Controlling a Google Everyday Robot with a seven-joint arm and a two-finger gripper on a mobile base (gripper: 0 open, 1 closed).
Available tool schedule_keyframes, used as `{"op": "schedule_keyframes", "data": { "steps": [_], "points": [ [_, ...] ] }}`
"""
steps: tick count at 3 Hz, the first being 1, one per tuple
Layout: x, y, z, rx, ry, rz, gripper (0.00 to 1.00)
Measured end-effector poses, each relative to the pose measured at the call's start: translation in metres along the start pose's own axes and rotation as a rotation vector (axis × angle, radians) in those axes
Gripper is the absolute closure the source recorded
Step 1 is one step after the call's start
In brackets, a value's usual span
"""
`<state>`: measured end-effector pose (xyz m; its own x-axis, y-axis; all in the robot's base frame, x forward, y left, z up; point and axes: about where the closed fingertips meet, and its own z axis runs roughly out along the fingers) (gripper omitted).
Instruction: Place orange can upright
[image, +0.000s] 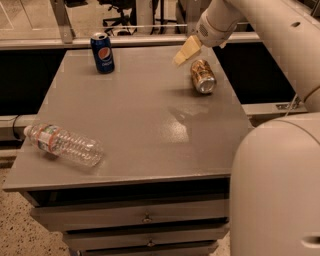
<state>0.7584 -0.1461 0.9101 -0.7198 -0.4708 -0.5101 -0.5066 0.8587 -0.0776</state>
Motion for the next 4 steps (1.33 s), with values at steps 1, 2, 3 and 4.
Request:
{"op": "schedule_keyframes", "data": {
  "steps": [1,2,3,4],
  "points": [
    [0.008,-0.003,0.025,0.015,0.045,0.124,0.00],
    [0.013,-0.003,0.040,0.029,0.075,0.201,0.00],
    [0.018,0.000,0.052,0.050,0.123,0.246,0.20],
    [0.021,0.000,0.057,0.073,0.154,0.268,0.51]
  ]
}}
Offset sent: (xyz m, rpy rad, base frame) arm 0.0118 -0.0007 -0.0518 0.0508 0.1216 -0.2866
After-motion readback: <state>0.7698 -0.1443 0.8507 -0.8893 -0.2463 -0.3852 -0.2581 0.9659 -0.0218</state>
